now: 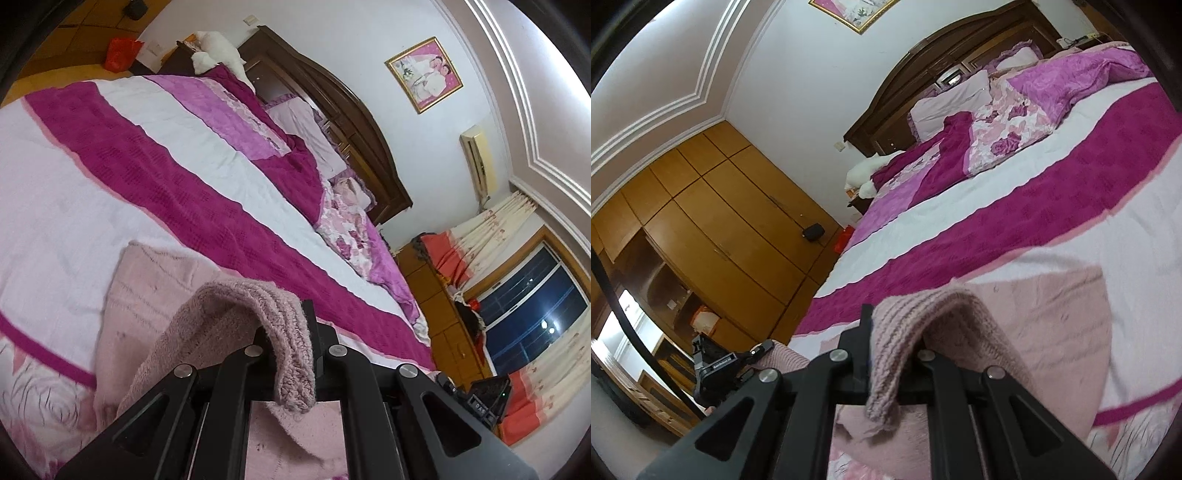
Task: Fold small clothes
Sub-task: 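Lift the hem with both tools and fold it toward the collar, then open both tools to lay the hem down on the cardigan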
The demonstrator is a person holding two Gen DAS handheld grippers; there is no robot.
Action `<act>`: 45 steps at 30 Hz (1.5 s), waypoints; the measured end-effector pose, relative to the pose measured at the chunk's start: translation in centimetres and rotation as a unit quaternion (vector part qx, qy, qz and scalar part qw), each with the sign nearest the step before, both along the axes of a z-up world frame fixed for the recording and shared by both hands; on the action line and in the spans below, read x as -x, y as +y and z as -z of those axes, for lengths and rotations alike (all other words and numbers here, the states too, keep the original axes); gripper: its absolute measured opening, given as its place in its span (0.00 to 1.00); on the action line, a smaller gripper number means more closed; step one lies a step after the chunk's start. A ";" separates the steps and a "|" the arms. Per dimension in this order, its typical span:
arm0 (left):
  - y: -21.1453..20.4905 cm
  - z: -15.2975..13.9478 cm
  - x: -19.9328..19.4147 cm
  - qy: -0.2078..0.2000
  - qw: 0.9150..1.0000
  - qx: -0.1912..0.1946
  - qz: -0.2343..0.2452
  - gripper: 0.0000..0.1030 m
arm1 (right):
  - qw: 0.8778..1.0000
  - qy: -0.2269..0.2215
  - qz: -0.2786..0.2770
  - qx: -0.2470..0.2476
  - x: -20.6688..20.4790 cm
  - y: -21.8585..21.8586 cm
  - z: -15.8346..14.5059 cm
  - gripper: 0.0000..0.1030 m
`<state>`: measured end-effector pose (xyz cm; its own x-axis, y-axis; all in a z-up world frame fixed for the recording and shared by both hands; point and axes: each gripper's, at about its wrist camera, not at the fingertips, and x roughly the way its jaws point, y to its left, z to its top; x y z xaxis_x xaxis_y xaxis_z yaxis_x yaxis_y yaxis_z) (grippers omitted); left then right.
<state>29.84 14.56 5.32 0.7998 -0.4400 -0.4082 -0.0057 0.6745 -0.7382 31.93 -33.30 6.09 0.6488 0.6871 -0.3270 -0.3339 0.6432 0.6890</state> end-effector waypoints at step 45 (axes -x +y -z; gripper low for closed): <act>1.5 5.5 -5.5 0.036 0.997 -0.053 -0.037 0.19 | 0.994 0.082 0.073 -0.028 -8.9 -4.6 9.0 0.49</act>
